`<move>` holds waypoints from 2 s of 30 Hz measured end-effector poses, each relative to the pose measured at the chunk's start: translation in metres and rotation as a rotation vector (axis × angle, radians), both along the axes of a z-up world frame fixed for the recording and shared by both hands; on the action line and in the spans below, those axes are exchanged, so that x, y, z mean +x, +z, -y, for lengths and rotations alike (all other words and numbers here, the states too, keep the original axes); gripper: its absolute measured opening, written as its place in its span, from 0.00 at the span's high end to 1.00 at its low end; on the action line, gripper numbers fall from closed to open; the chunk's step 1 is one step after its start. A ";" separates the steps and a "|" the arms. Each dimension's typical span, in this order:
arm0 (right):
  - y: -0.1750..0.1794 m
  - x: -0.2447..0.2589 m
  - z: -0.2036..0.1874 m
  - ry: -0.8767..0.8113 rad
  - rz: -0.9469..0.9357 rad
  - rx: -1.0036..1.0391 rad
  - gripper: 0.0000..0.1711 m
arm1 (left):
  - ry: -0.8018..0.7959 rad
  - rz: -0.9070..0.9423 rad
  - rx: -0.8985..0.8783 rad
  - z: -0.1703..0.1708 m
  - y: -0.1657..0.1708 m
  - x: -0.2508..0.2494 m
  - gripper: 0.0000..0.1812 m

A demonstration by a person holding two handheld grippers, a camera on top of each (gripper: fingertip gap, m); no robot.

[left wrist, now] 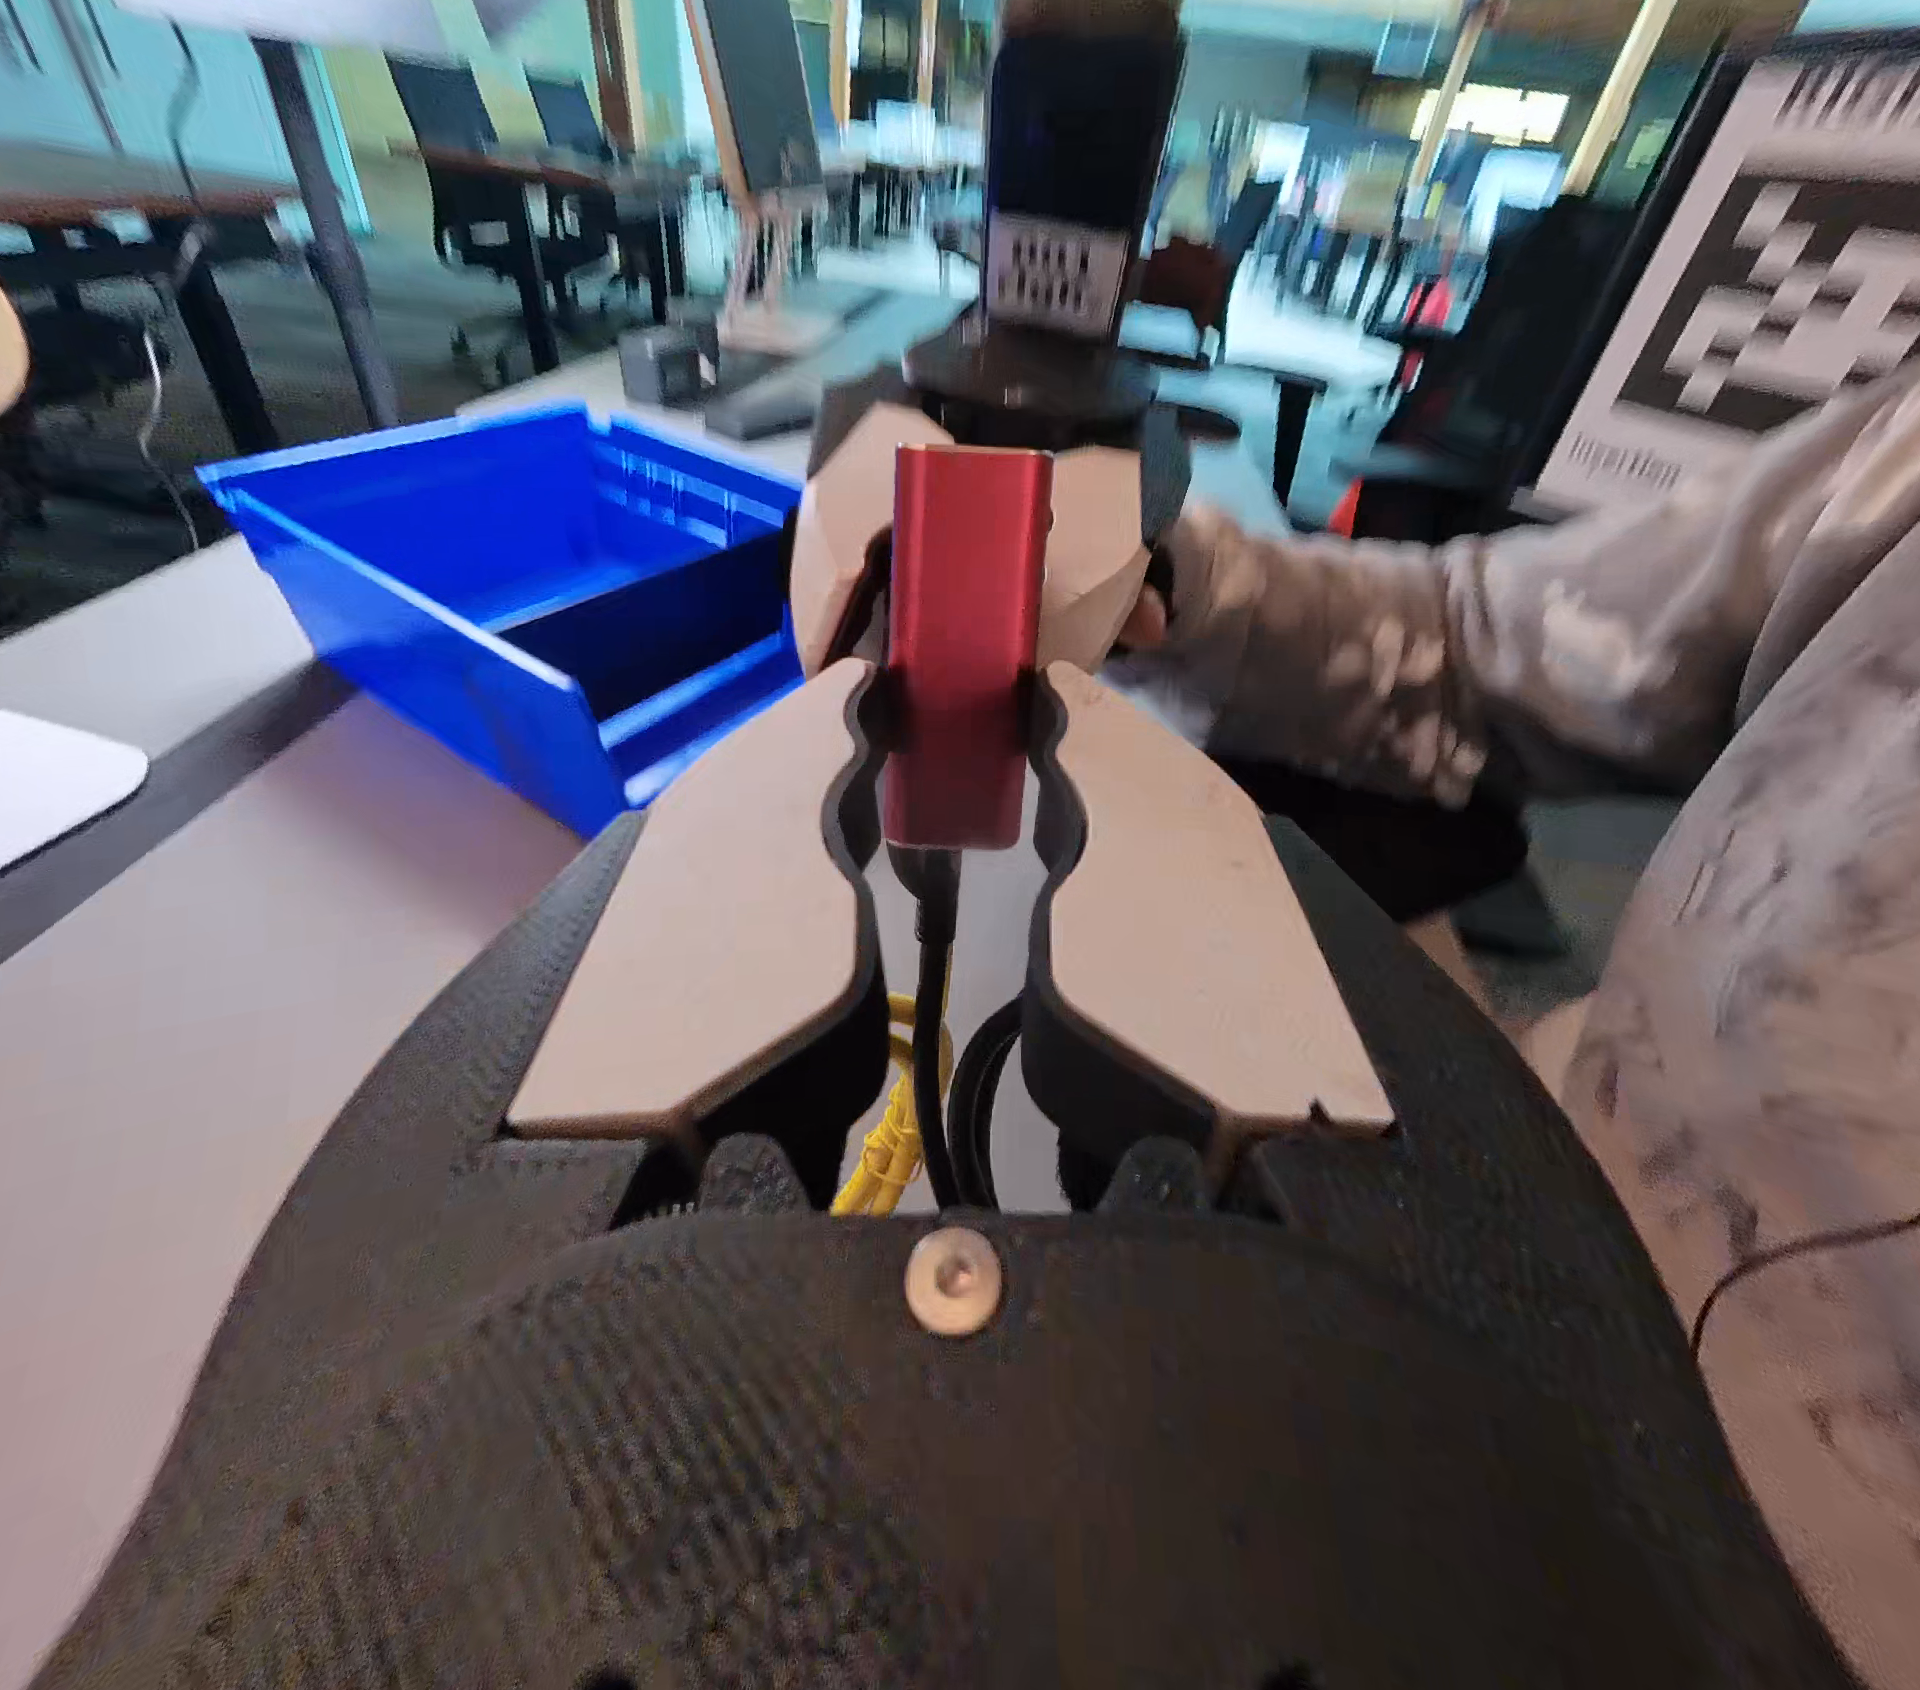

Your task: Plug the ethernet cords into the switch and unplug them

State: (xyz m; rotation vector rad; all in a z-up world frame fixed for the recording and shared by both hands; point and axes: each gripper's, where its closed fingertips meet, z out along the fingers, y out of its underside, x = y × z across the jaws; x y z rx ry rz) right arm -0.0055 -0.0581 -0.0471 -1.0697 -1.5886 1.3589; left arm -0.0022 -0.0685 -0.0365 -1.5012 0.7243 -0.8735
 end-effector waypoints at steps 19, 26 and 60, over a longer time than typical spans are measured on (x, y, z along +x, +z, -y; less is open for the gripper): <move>0.027 0.043 -0.009 -0.183 0.398 0.617 0.84 | -0.008 -0.457 0.136 -0.011 0.029 0.024 0.71; 0.007 0.041 -0.030 -0.209 0.433 0.608 0.82 | -0.019 -0.524 0.062 -0.035 -0.005 0.041 0.84; 0.073 -0.028 -0.027 -0.114 -0.394 -0.670 0.71 | 0.073 0.056 -0.066 -0.040 0.063 -0.027 0.84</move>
